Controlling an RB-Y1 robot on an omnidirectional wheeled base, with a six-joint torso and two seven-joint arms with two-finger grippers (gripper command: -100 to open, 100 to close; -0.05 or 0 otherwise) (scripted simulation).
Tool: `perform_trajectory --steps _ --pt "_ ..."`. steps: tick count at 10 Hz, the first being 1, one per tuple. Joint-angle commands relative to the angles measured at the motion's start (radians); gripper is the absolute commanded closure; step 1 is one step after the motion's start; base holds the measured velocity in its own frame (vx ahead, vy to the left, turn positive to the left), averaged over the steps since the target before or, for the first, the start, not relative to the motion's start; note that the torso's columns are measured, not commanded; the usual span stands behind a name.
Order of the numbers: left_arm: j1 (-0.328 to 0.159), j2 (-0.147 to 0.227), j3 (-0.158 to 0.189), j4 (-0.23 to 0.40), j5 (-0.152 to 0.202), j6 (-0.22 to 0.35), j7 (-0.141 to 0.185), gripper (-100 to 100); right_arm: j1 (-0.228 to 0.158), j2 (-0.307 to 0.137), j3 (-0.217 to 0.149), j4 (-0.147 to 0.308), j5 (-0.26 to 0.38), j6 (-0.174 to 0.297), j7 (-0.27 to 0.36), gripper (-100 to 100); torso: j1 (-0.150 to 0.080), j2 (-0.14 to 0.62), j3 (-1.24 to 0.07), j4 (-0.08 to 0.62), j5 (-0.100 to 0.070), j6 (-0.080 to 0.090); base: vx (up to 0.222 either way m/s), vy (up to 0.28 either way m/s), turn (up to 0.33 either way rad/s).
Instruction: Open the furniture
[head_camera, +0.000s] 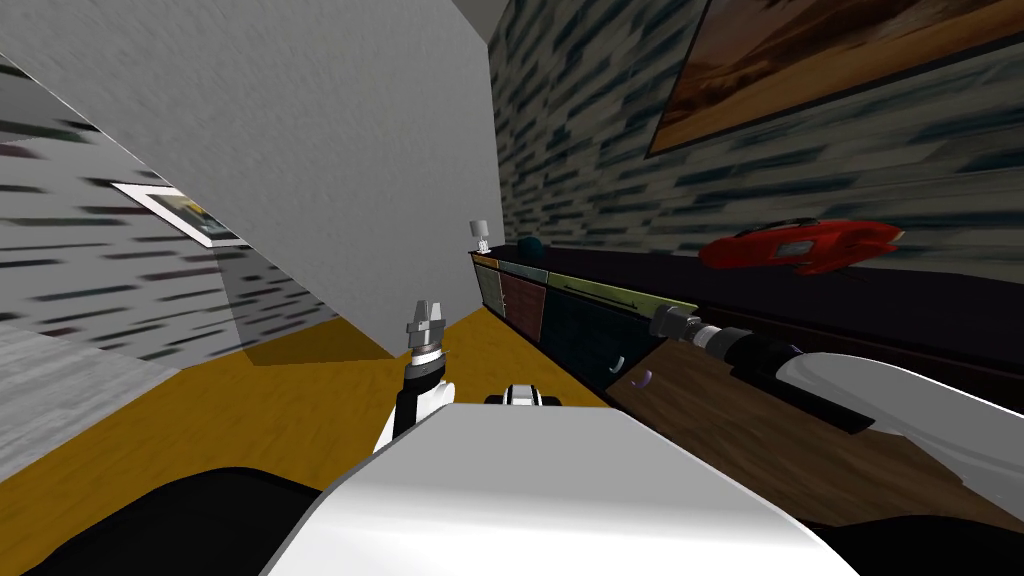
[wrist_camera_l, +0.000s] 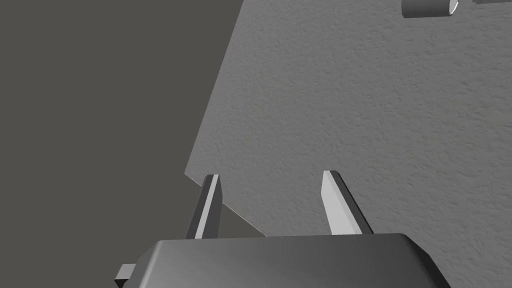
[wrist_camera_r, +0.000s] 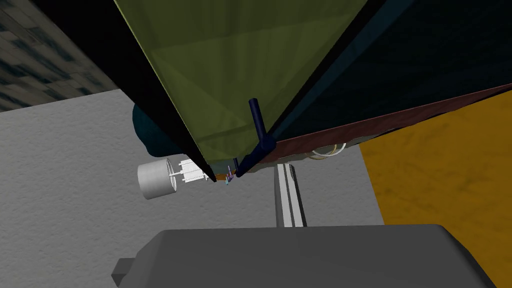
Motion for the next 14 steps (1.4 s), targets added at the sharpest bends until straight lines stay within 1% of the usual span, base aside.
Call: perform_trajectory --steps 1,3,4,6,7,9,10,11,12,14 --pt "0.0 0.0 0.0 0.0 0.0 0.0 0.0 0 0.002 0.003 0.0 -0.01 -0.001 -0.005 -0.001 100 -0.001 0.0 0.0 0.0 0.0 0.0 -0.121 0.117 -0.03" --pt "0.0 0.0 0.0 0.0 0.0 0.0 0.0 0 0.003 0.004 0.0 -0.012 -0.001 -0.005 -0.001 100 -0.005 -0.008 -0.005 -0.002 -0.002 -0.001 -0.086 0.1 -0.027" --pt "0.0 0.0 0.0 0.0 0.0 0.0 0.0 0 0.0 0.003 0.001 -0.004 0.0 -0.004 0.0 -100 -0.01 -0.012 -0.007 -0.003 -0.003 -0.001 0.08 -0.039 0.039" --pt "0.001 0.0 0.0 0.0 0.0 0.0 0.0 0 -0.002 0.002 0.001 0.003 0.001 -0.002 0.001 -100 -0.015 -0.016 -0.01 -0.005 -0.005 -0.001 0.118 -0.116 0.041" --pt "0.001 0.0 0.0 0.0 0.0 0.0 0.0 0 -0.004 0.002 0.001 0.007 0.002 -0.001 0.002 -100 -0.011 -0.011 -0.007 -0.003 -0.004 -0.001 0.146 -0.127 0.039" --pt "0.0 0.0 0.0 0.0 0.0 0.0 0.0 0 -0.001 0.0 0.0 0.002 0.002 0.0 -0.001 -100 -0.002 -0.003 -0.002 -0.001 -0.001 0.0 0.047 -0.04 0.008" --pt "0.0 0.0 0.0 0.0 0.0 0.0 0.0 0 -0.001 0.0 0.0 0.002 0.002 0.0 -0.001 100 0.0 -0.001 0.0 0.0 0.0 0.0 0.011 -0.007 0.002" --pt "0.0 0.0 0.0 0.0 0.0 0.0 0.0 0 0.002 0.002 0.0 -0.007 0.001 -0.003 -0.003 100 -0.002 -0.002 -0.001 0.0 0.0 0.0 -0.055 0.097 -0.053" --pt "0.0 0.0 0.0 0.0 0.0 0.0 0.0 0 0.003 0.002 0.0 -0.009 0.001 -0.004 -0.003 100 0.0 -0.002 -0.001 -0.001 0.0 0.0 -0.129 0.121 -0.051" --pt "0.0 0.0 0.0 0.0 0.0 0.0 0.0 0 0.006 0.004 -0.001 -0.018 0.0 -0.007 -0.005 100 -0.005 -0.003 -0.002 -0.001 -0.001 0.0 -0.141 0.117 -0.037"
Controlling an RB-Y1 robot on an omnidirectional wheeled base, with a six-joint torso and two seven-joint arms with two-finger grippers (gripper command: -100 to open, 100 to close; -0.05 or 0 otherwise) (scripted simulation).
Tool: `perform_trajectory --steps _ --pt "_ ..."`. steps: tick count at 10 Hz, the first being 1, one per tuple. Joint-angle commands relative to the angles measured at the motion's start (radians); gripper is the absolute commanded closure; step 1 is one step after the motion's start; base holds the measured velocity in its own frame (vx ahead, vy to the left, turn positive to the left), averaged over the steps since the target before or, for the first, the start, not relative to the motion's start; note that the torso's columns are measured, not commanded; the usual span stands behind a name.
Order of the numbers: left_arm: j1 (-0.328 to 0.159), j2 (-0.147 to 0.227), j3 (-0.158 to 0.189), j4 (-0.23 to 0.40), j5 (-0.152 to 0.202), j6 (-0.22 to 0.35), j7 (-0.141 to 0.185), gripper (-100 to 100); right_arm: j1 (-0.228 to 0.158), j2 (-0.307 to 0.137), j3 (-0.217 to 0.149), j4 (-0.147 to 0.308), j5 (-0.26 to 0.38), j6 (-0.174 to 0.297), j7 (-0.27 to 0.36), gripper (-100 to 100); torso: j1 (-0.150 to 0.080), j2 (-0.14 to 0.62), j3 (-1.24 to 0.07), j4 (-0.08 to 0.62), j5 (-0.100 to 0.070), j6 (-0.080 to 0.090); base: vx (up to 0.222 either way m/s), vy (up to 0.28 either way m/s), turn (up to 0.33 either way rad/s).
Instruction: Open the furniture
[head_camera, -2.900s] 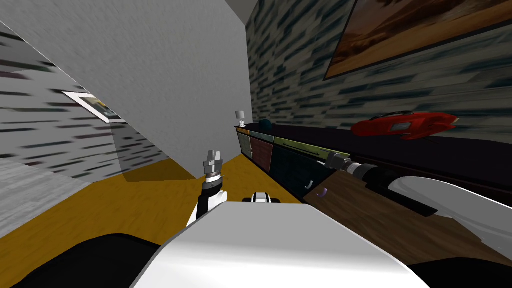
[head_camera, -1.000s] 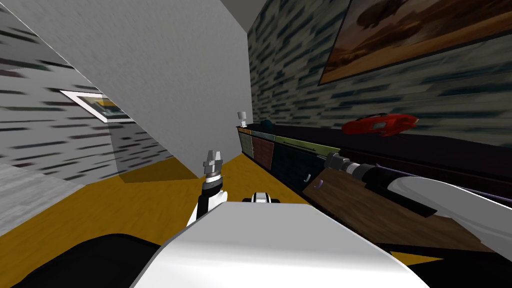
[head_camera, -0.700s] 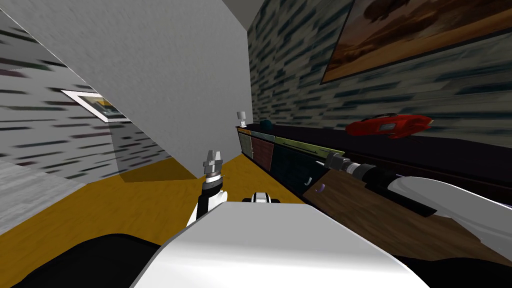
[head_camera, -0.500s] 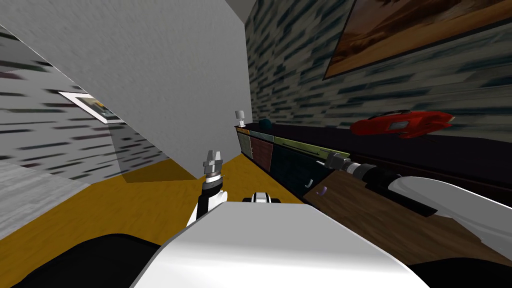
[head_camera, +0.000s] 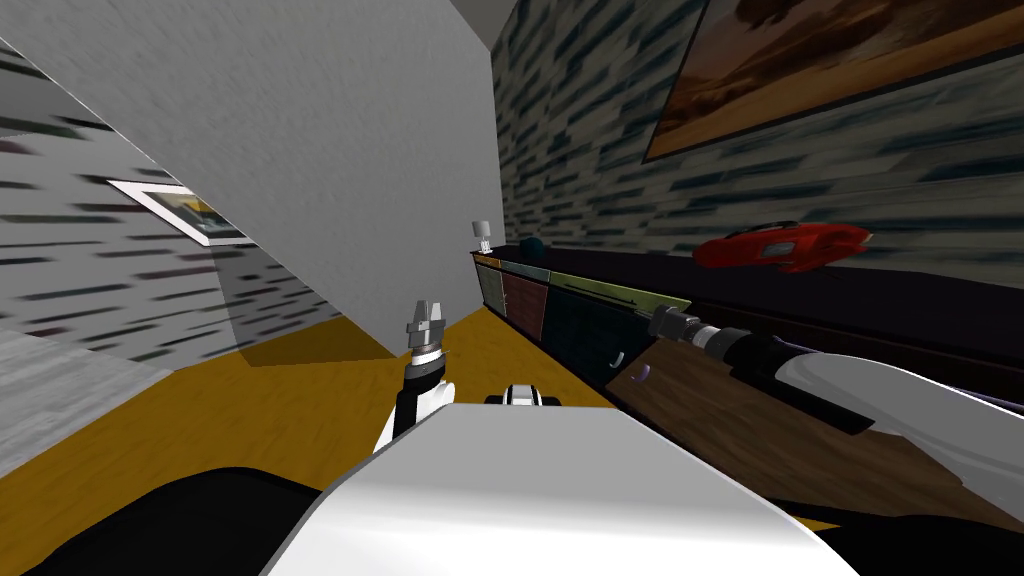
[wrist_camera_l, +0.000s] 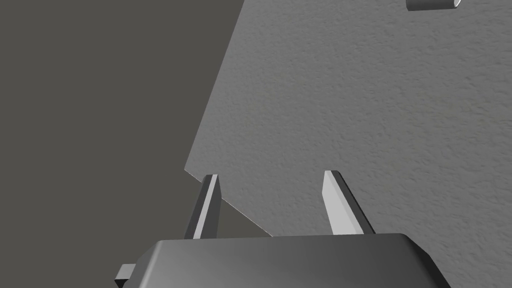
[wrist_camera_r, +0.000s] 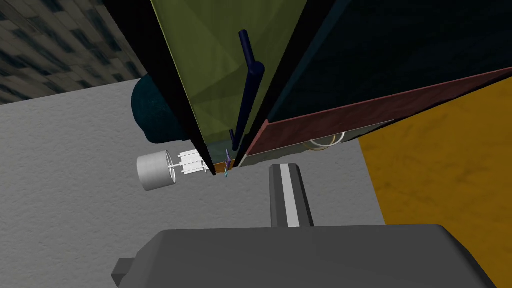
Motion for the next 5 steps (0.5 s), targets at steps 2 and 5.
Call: perform_trajectory --steps 2,5 --pt "0.0 0.0 0.0 0.0 0.0 0.0 0.0 0 -0.001 0.002 0.0 0.003 0.001 -0.001 0.003 -100 -0.006 -0.009 -0.005 -0.003 -0.002 0.0 -0.009 0.01 0.015" --pt "0.001 0.001 0.001 0.0 0.0 0.0 0.0 0 -0.005 0.0 0.0 0.013 0.003 0.002 0.005 -100 -0.006 -0.01 -0.007 -0.003 -0.002 0.0 0.125 -0.124 0.032"
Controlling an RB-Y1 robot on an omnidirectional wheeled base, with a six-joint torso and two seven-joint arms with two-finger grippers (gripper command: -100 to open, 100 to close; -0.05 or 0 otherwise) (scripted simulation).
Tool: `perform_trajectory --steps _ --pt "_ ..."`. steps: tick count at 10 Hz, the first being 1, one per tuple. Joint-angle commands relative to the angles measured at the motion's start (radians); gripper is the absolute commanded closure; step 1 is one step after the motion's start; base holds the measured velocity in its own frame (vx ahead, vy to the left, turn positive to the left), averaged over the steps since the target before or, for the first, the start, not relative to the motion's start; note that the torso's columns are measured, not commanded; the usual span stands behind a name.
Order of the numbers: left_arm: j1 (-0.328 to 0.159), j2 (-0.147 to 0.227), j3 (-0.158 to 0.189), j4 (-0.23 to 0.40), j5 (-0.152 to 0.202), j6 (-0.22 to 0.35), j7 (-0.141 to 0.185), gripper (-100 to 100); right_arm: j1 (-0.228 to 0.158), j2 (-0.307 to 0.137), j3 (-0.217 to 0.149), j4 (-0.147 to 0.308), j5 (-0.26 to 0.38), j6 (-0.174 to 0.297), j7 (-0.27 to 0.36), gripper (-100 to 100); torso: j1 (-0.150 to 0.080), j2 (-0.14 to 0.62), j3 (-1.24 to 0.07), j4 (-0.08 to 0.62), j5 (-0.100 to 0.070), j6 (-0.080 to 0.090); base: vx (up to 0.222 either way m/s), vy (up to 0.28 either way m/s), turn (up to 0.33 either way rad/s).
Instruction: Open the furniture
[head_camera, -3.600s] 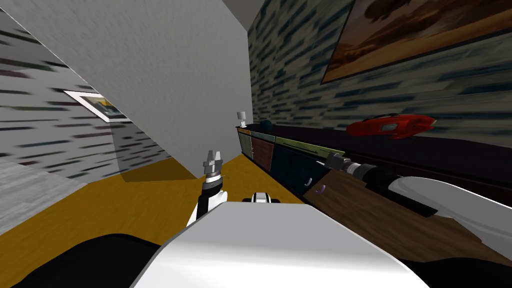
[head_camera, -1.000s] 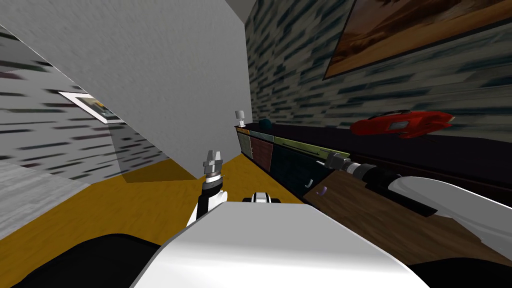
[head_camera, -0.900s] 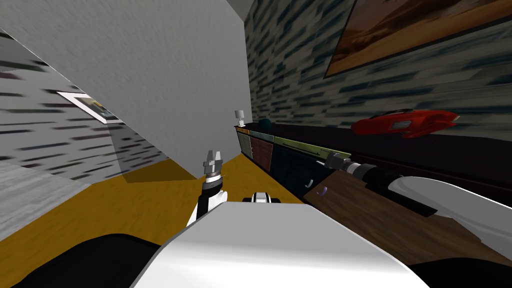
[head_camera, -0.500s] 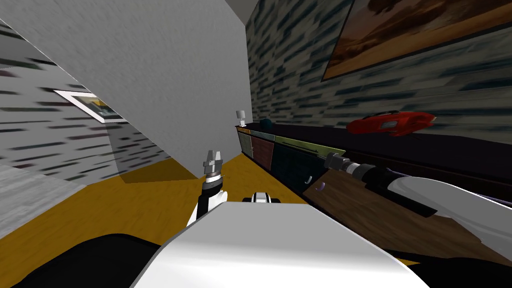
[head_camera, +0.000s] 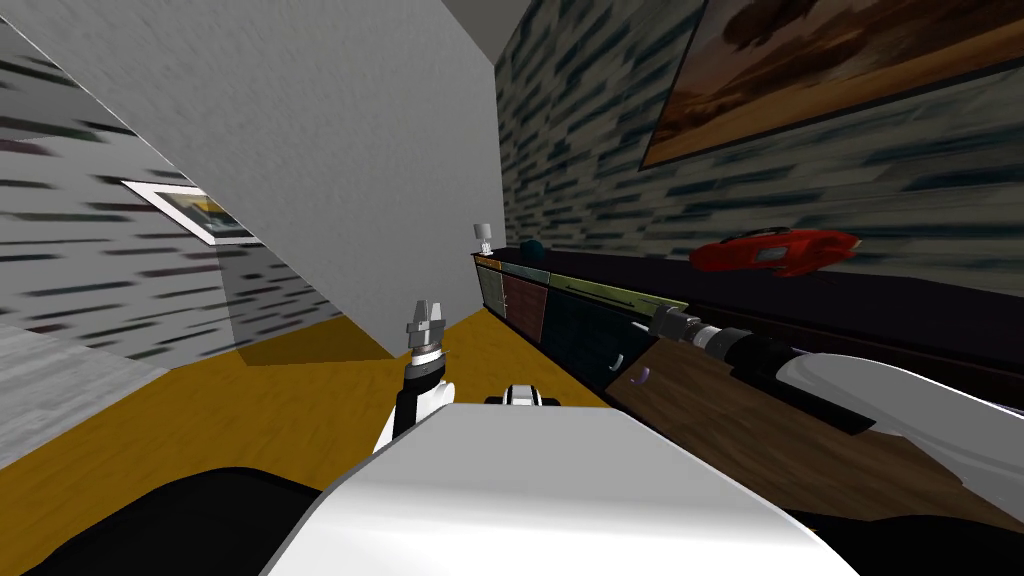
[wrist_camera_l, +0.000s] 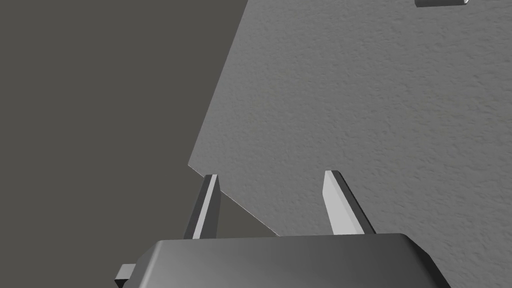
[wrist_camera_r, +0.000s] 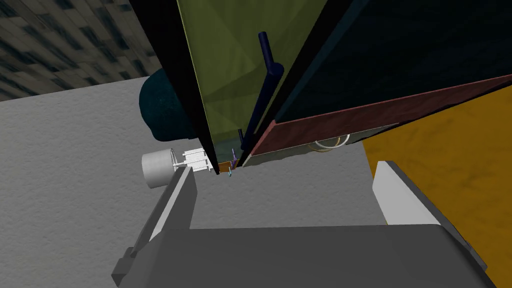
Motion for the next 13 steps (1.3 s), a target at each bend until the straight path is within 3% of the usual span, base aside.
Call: perform_trajectory --steps 1,3,4,9,10,13 --pt "0.0 0.0 0.0 0.0 0.0 0.0 0.0 0 -0.004 -0.002 0.001 0.012 0.003 0.005 0.001 -100 0.003 0.005 0.003 0.001 0.001 0.0 0.135 -0.15 0.056" --pt "0.0 0.0 0.0 0.0 0.0 0.0 0.0 0 -0.001 -0.001 0.0 0.007 0.003 0.005 0.001 -100 0.01 0.012 0.007 0.004 0.003 0.001 0.041 -0.043 0.01" --pt "0.0 0.0 0.0 0.0 0.0 0.0 0.0 0 -0.002 -0.001 0.0 0.007 0.003 0.005 0.001 100 0.012 0.013 0.008 0.004 0.004 0.001 0.009 -0.008 0.002" --pt "-0.001 -0.001 -0.001 0.0 0.0 0.0 0.0 0 0.004 0.005 0.001 -0.01 0.001 -0.003 0.0 100 0.006 0.01 0.006 0.003 0.003 0.001 -0.119 0.121 -0.039" --pt "-0.001 0.0 0.0 0.0 0.0 0.0 0.0 0 0.009 -0.032 -0.025 -0.011 -0.012 -0.025 -0.031 -100 0.001 0.005 0.003 0.004 0.004 0.001 -0.006 0.039 -0.1" --pt "0.0 0.0 0.0 0.0 0.0 0.0 0.0 0 0.01 -0.071 -0.055 -0.01 -0.025 -0.043 -0.062 -100 0.004 0.003 0.002 0.001 0.001 0.0 0.024 0.019 -0.065"
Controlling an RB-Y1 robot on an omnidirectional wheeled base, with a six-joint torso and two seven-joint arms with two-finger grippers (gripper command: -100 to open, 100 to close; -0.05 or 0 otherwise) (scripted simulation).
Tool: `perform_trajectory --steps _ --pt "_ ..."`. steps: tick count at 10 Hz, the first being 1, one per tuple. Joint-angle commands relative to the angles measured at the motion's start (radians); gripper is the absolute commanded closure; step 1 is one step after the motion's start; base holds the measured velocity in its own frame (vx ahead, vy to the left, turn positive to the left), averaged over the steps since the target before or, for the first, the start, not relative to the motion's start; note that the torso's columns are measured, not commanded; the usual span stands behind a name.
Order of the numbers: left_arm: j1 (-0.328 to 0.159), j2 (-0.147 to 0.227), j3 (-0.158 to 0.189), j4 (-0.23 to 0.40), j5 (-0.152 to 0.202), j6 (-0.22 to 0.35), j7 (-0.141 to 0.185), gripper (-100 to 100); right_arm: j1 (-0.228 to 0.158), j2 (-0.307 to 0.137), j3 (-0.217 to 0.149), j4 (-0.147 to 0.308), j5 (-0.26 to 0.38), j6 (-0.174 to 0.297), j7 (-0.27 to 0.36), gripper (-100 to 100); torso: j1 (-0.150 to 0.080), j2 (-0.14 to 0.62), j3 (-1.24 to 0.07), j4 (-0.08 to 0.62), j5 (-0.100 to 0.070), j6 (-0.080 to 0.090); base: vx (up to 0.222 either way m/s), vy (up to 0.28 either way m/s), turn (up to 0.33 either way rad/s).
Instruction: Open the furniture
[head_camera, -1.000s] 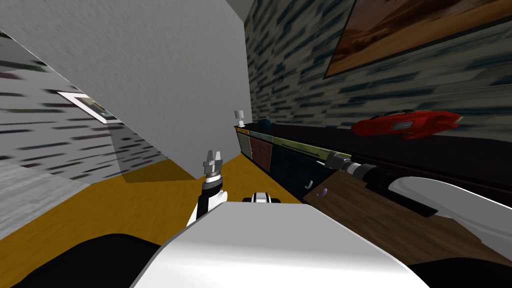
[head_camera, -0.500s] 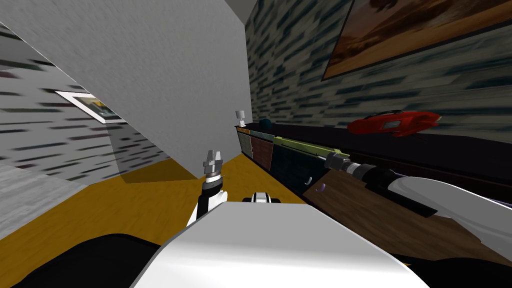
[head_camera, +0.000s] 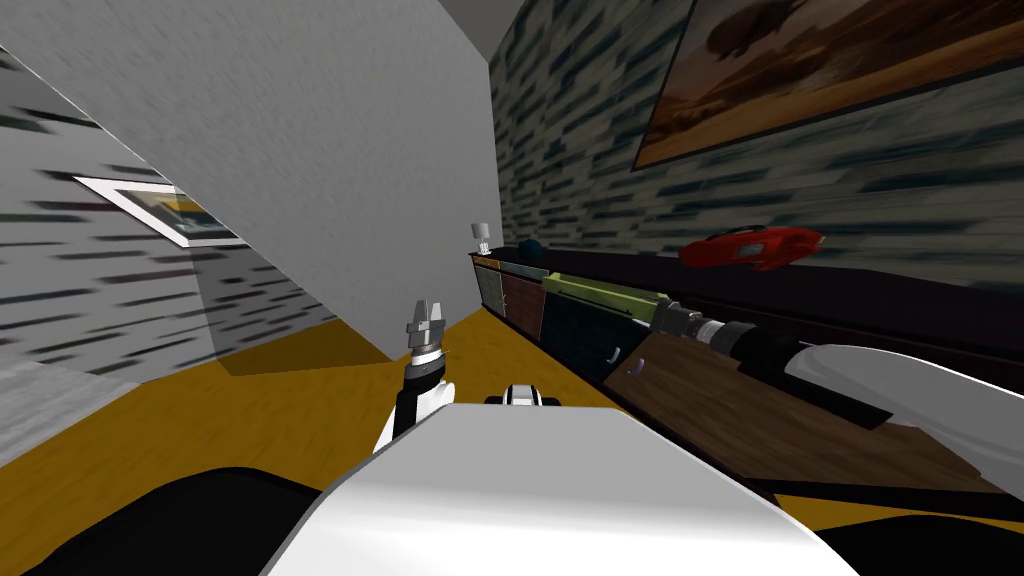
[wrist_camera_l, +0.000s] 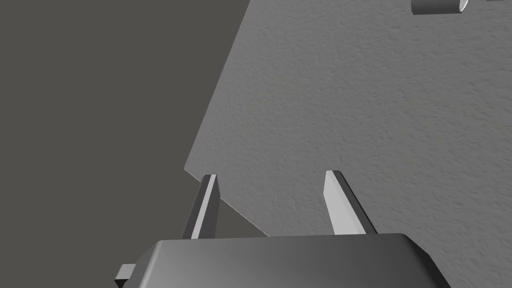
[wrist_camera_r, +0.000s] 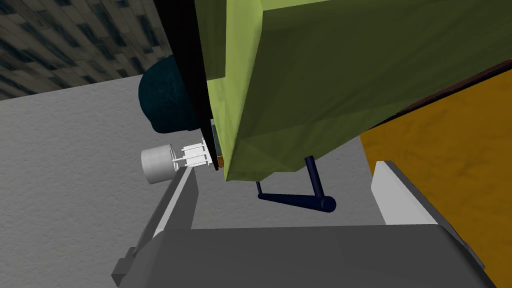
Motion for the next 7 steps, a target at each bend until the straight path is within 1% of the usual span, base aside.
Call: perform_trajectory --steps 1,2,3,4,7 --pt "0.0 0.0 0.0 0.0 0.0 0.0 0.0 0 0.01 -0.053 -0.042 -0.009 -0.014 -0.016 -0.052 -100 0.001 0.002 0.001 0.001 0.0 0.0 0.023 0.02 -0.082" --pt "0.0 0.0 0.0 0.0 0.0 0.0 0.0 0 0.011 -0.079 -0.062 -0.009 -0.023 -0.028 -0.073 -100 0.002 0.004 0.003 0.001 0.001 0.001 0.024 0.034 -0.094" --pt "0.0 0.0 0.0 0.0 0.0 0.0 0.0 0 0.011 -0.062 -0.054 -0.007 -0.02 -0.023 -0.057 -100 0.003 0.004 0.003 0.001 0.001 0.0 0.012 0.017 -0.017" --pt "0.0 0.0 0.0 0.0 0.0 0.0 0.0 0 0.011 -0.065 -0.057 -0.005 -0.022 -0.027 -0.059 0 0.001 0.004 0.003 0.001 0.0 0.0 0.0 0.0 0.0" --pt "0.0 0.0 0.0 0.0 0.0 0.0 0.0 0 0.011 -0.064 -0.057 -0.006 -0.022 -0.027 -0.059 0 0.001 0.003 0.002 0.001 0.0 0.0 0.0 0.0 0.0"
